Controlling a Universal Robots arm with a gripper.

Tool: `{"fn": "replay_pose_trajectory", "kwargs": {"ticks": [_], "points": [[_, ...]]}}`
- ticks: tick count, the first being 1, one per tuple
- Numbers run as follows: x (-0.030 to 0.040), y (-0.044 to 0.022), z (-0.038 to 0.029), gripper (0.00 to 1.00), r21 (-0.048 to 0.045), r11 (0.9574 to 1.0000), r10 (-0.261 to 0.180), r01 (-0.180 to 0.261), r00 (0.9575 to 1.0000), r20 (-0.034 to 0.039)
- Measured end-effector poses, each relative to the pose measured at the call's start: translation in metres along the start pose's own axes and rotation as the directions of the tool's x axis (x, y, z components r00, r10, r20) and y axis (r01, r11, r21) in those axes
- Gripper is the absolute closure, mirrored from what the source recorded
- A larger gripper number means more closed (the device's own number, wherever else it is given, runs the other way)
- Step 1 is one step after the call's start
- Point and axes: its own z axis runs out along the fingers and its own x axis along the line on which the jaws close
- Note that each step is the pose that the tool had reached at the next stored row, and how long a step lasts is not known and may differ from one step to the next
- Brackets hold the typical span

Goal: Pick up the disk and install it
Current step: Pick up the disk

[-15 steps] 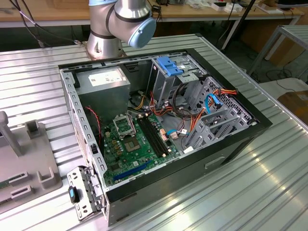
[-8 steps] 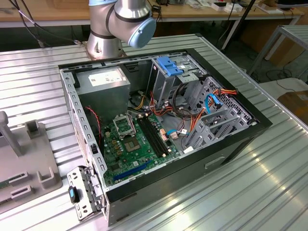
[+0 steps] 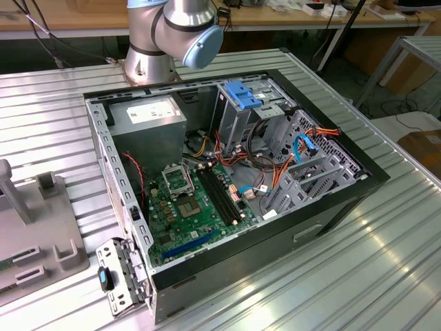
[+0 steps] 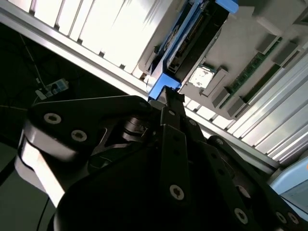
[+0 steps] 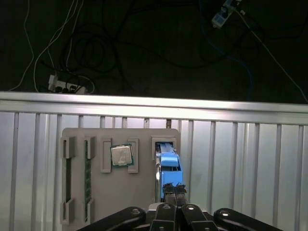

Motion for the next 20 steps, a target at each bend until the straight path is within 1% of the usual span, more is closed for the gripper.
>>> {"fn": "replay_pose_trajectory", "kwargs": {"ticks": [2, 3, 4, 5, 6, 9, 10, 11, 12, 13, 14, 16, 17, 18, 19, 20], "points": [[-0.0004, 0.0, 0.0, 0.89, 0.0, 1.0, 0.0, 0.0, 1.0, 0.0], [-0.0005, 0.0, 0.0001, 0.83, 0.0, 1.0, 0.0, 0.0, 1.0, 0.0], [-0.0006, 0.0, 0.0, 0.83, 0.0, 1.0, 0.0, 0.0, 1.0, -0.0001], [-0.0007, 0.0, 0.0, 0.76, 0.0, 1.0, 0.0, 0.0, 1.0, 0.0], [-0.0008, 0.0, 0.0001, 0.76, 0.0, 1.0, 0.0, 0.0, 1.0, 0.0], [-0.0011, -0.0001, 0.0001, 0.58, 0.0, 1.0, 0.0, 0.0, 1.0, 0.0], [-0.0012, -0.0001, 0.0001, 0.58, 0.0, 1.0, 0.0, 0.0, 1.0, 0.0], [-0.0013, -0.0001, 0.0001, 0.52, -0.0001, 1.0, 0.0, 0.0, 1.0, 0.0], [-0.0015, -0.0001, 0.0002, 0.4, 0.0, 1.0, 0.0, 0.0, 1.0, 0.0], [-0.0016, -0.0001, 0.0002, 0.34, -0.0001, 1.0, 0.0, 0.0, 1.0, 0.0], [-0.0017, -0.0001, 0.0005, 0.34, -0.0001, 1.0, 0.0, 0.0, 1.0, 0.0], [-0.0017, -0.0001, 0.0045, 0.34, -0.0001, 1.0, 0.0, 0.0, 1.0, 0.0], [-0.0017, -0.0002, 0.0098, 0.34, 0.0, 1.0, -0.001, 0.001, 1.0, 0.0], [-0.0017, -0.0002, 0.0134, 0.34, 0.0001, 1.0, -0.001, 0.001, 1.0, 0.0], [-0.0018, -0.0003, 0.0154, 0.34, 0.0001, 1.0, -0.001, 0.001, 1.0, 0.0], [-0.0017, -0.0003, 0.0154, 0.34, -0.0001, 1.0, -0.001, 0.001, 1.0, -0.0001]]}}
